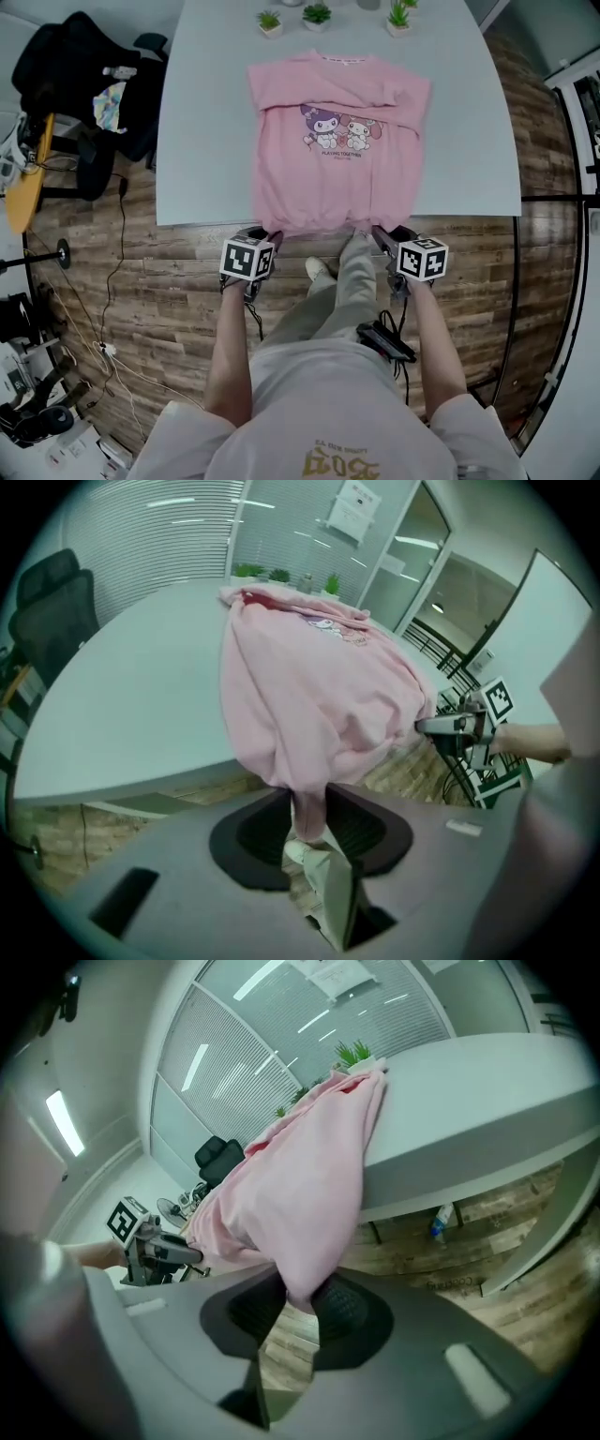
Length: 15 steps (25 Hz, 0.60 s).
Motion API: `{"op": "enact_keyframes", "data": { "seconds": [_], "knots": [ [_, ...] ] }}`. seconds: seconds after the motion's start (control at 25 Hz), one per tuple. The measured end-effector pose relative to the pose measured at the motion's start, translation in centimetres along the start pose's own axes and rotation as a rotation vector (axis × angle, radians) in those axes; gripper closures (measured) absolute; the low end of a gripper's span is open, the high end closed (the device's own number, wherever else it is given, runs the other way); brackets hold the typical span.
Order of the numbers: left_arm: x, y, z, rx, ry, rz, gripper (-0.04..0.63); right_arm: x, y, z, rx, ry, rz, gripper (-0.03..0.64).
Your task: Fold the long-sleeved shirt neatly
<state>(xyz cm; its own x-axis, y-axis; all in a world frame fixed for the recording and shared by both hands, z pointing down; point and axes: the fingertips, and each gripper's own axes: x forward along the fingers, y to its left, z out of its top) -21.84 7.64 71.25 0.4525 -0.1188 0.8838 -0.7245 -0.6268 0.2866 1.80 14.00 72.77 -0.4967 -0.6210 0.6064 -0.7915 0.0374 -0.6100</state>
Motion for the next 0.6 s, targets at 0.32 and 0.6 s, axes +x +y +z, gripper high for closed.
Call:
{"op": "enact_keyframes", "data": {
  "seconds": [0.32,0.6],
  "knots": [
    [-0.8,-0.5,-0.5,0.02,0.049,-0.036,0.561,-1.3,1.2,-0.3,0.01,-0.015,0.014,0.563],
    [-1.4,-1.0,-0.1,0.023,0.07,-0.059,0.562,-3.1,1.9,0.1,-0.068,0.02,-0.006,0.563]
  ]
}}
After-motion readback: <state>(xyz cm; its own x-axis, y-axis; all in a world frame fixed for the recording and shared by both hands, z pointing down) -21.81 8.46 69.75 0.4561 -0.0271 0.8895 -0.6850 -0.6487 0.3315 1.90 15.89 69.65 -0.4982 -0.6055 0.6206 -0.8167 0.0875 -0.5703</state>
